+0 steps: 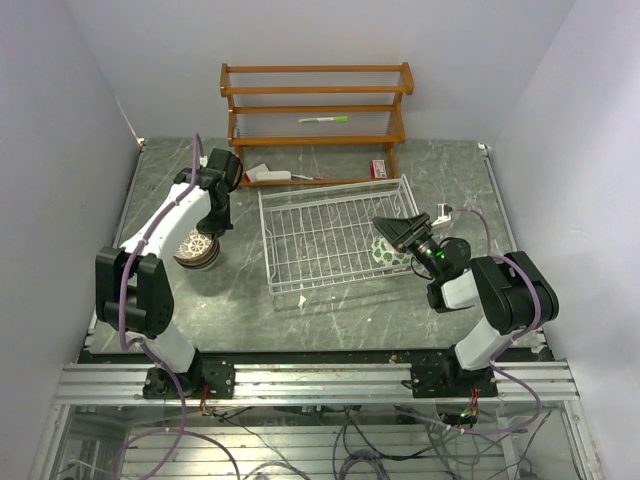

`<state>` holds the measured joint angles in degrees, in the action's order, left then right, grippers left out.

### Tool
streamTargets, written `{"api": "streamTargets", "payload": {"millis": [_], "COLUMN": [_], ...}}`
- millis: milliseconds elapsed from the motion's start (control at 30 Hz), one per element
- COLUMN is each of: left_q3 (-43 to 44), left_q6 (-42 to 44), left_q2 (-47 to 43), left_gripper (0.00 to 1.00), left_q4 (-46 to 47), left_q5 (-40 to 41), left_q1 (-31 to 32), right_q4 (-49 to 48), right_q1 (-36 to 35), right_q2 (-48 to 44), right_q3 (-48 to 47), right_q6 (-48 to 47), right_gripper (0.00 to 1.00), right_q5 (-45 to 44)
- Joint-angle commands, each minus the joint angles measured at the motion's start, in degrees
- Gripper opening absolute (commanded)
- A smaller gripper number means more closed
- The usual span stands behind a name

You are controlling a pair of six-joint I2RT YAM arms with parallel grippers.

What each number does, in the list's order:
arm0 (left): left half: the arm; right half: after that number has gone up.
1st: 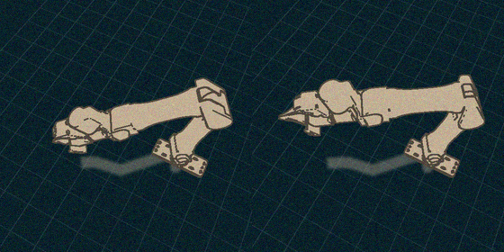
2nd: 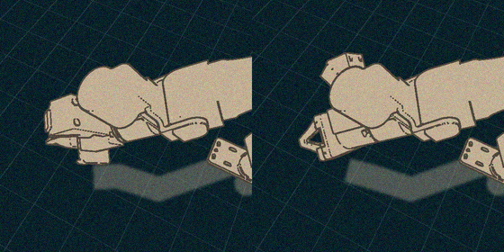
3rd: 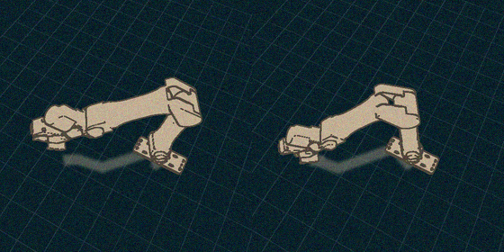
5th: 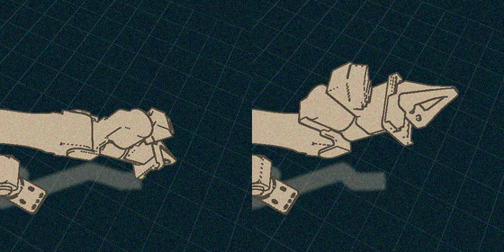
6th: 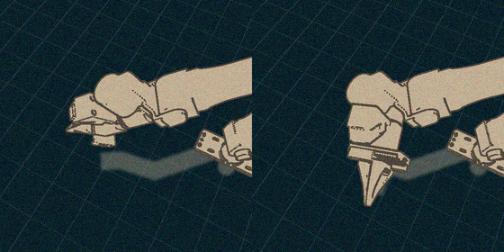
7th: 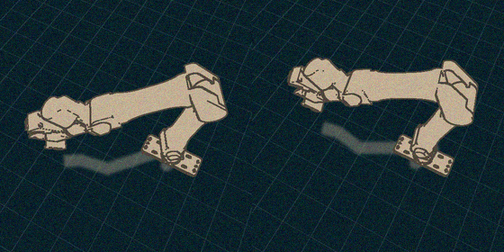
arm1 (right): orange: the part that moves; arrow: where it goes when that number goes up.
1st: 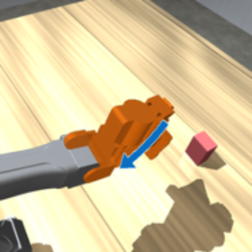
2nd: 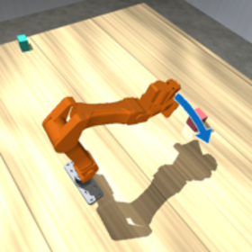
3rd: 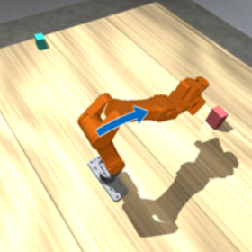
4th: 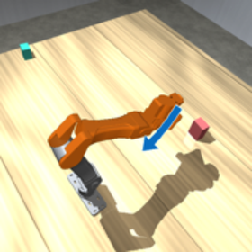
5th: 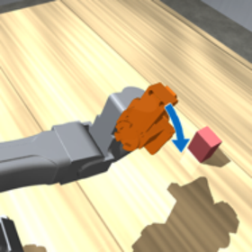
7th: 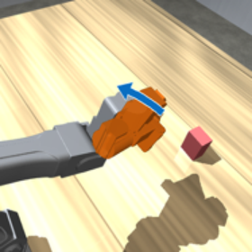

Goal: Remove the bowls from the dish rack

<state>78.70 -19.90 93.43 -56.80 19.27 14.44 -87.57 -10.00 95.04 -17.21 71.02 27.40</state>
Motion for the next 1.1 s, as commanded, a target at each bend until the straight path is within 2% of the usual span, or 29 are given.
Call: {"api": "streamTargets", "payload": {"millis": [0, 200, 367, 467, 733, 1067], "left_q3": [-0.3, -0.4, 0.0, 0.1, 1.1, 2.4], "left_q6": [0.3, -0.2, -0.5, -0.7, -1.4, -1.4], "left_q2": [-0.1, -0.1, 0.4, 0.1, -1.0, -3.6], "left_gripper": [0.07, 0.08, 0.18, 0.28, 0.32, 0.5], "left_q4": [0.4, 0.1, -0.9, -0.8, -0.9, -1.6], "left_q5": [0.4, 1.6, 2.3, 2.2, 2.7, 3.0], "left_q1": [-0.3, -0.3, -0.3, -0.3, -0.3, -0.3], "right_q4": [-12.1, -13.8, -14.5, -14.5, -11.1, -2.4], "right_q1": [1.0, 1.3, 1.4, 1.5, 1.6, 1.6], "right_q2": [1.1, 2.0, 2.2, 2.1, -0.4, -5.3], "right_q3": [0.9, 1.1, 1.0, 1.1, 1.1, -1.1], "right_q6": [0.7, 1.6, 2.0, 1.8, -0.3, -3.3], "right_gripper": [0.6, 0.6, 0.6, 0.6, 0.63, 0.64], "right_q5": [0.4, 0.9, 1.0, 1.0, 0.7, 0.1]}}
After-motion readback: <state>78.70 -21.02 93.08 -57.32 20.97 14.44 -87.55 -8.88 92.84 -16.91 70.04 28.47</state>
